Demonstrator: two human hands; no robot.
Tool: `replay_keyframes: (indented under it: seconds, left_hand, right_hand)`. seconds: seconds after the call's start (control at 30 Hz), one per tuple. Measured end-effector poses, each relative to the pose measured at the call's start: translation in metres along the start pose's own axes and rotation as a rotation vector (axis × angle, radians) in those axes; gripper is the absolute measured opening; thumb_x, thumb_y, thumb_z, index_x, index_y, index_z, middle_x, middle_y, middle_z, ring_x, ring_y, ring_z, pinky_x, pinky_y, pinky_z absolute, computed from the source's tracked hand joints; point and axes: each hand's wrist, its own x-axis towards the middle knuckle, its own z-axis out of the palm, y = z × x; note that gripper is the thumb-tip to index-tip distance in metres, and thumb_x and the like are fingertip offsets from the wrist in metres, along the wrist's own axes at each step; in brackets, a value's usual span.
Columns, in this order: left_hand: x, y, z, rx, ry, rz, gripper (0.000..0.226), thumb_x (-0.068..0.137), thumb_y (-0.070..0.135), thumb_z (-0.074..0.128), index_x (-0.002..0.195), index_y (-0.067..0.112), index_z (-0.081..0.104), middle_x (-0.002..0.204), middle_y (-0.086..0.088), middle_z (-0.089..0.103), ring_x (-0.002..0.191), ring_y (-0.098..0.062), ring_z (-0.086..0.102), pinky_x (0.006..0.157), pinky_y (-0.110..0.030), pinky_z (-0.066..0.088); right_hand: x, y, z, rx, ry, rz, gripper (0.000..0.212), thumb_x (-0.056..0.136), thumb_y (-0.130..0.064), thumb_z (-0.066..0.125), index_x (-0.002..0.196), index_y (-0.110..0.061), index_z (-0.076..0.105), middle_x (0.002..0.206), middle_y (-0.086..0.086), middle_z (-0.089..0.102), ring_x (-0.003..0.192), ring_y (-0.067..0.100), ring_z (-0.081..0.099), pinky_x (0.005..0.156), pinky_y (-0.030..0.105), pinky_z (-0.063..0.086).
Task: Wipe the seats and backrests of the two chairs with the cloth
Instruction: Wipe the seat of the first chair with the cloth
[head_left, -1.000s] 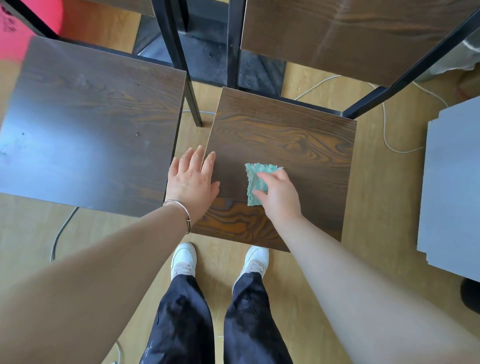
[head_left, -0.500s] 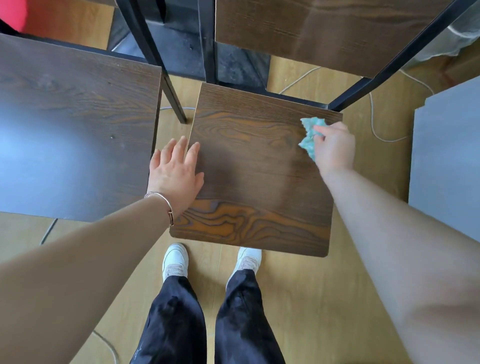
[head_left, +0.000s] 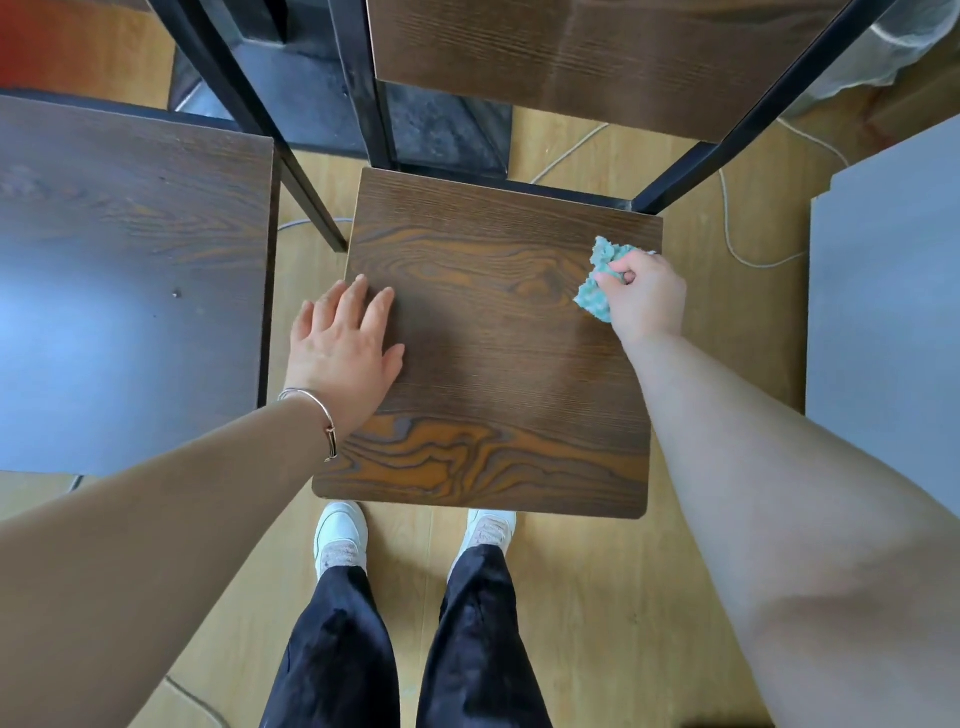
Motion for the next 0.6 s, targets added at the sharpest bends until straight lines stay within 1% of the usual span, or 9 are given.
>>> replay_keyframes:
  seconds: [0.1, 0.2, 0.23, 0.3, 0.37, 0.43, 0.53, 0.6]
  left_hand:
    - [-0.001, -0.002, 0.000, -0.003, -0.004, 0.011, 0.063, 0.096, 0.045, 0.045, 0.150, 0.021, 0.024, 0.157, -0.009, 0.023, 0.145, -0.031, 0.017, 0.117, -0.052, 0.020]
    - [-0.007, -0.009, -0.001, -0.009, -0.001, 0.003, 0.061, 0.096, 0.044, 0.043, 0.149, 0.021, 0.025, 0.157, -0.009, 0.024, 0.145, -0.031, 0.018, 0.117, -0.051, 0.019]
    - [-0.009, -0.012, -0.001, -0.018, 0.004, -0.001, 0.060, 0.097, 0.044, 0.042, 0.149, 0.021, 0.026, 0.156, -0.009, 0.025, 0.145, -0.031, 0.019, 0.117, -0.051, 0.020]
    - [-0.016, -0.017, -0.002, -0.039, 0.011, -0.004, 0.058, 0.098, 0.044, 0.041, 0.149, 0.020, 0.026, 0.156, -0.009, 0.026, 0.145, -0.031, 0.019, 0.117, -0.051, 0.020]
    - [-0.024, -0.024, -0.003, -0.049, 0.010, -0.001, 0.058, 0.099, 0.043, 0.039, 0.150, 0.020, 0.026, 0.157, -0.010, 0.025, 0.145, -0.031, 0.019, 0.117, -0.050, 0.019]
    - [-0.034, -0.032, -0.003, -0.058, 0.006, -0.003, 0.058, 0.099, 0.043, 0.039, 0.150, 0.020, 0.026, 0.157, -0.010, 0.025, 0.145, -0.031, 0.018, 0.117, -0.050, 0.017]
    - [-0.048, -0.046, 0.000, -0.068, -0.017, -0.012, 0.058, 0.099, 0.043, 0.038, 0.150, 0.020, 0.025, 0.158, -0.009, 0.023, 0.145, -0.031, 0.017, 0.118, -0.050, 0.017]
    - [-0.056, -0.055, 0.001, -0.067, -0.030, -0.008, 0.057, 0.099, 0.043, 0.038, 0.150, 0.021, 0.025, 0.158, -0.009, 0.022, 0.145, -0.031, 0.016, 0.118, -0.050, 0.017]
  right_hand:
    - [-0.020, -0.009, 0.010, 0.045, -0.026, -0.047, 0.012, 0.091, -0.025, 0.069, 0.096, -0.014, 0.070, 0.107, 0.001, 0.061, 0.092, 0.015, 0.061, 0.076, 0.025, 0.051]
    - [-0.050, -0.022, 0.026, 0.078, -0.089, -0.125, 0.010, 0.090, -0.022, 0.070, 0.088, -0.012, 0.069, 0.098, -0.004, 0.059, 0.085, 0.013, 0.059, 0.070, 0.018, 0.046]
    - [-0.062, -0.025, 0.031, 0.101, -0.103, -0.149, 0.010, 0.089, -0.021, 0.071, 0.086, -0.011, 0.069, 0.095, -0.005, 0.058, 0.083, 0.013, 0.058, 0.069, 0.019, 0.046]
    - [-0.085, -0.029, 0.043, 0.148, -0.113, -0.187, 0.009, 0.086, -0.018, 0.073, 0.084, -0.010, 0.071, 0.090, -0.006, 0.058, 0.079, 0.014, 0.059, 0.071, 0.024, 0.049]
    - [-0.112, -0.032, 0.055, 0.152, -0.126, -0.236, 0.010, 0.085, -0.018, 0.074, 0.084, -0.009, 0.072, 0.091, -0.004, 0.061, 0.076, 0.013, 0.059, 0.069, 0.024, 0.049]
    - [-0.138, -0.033, 0.066, 0.146, -0.144, -0.282, 0.011, 0.085, -0.018, 0.074, 0.081, -0.009, 0.072, 0.089, -0.001, 0.063, 0.072, 0.012, 0.057, 0.066, 0.027, 0.049]
    - [-0.172, -0.035, 0.079, 0.144, -0.174, -0.336, 0.012, 0.085, -0.016, 0.074, 0.078, -0.008, 0.070, 0.085, 0.001, 0.061, 0.068, 0.015, 0.055, 0.063, 0.031, 0.049]
    - [-0.193, -0.037, 0.086, 0.136, -0.201, -0.370, 0.012, 0.086, -0.016, 0.073, 0.078, -0.008, 0.069, 0.084, 0.001, 0.060, 0.068, 0.014, 0.055, 0.063, 0.031, 0.049]
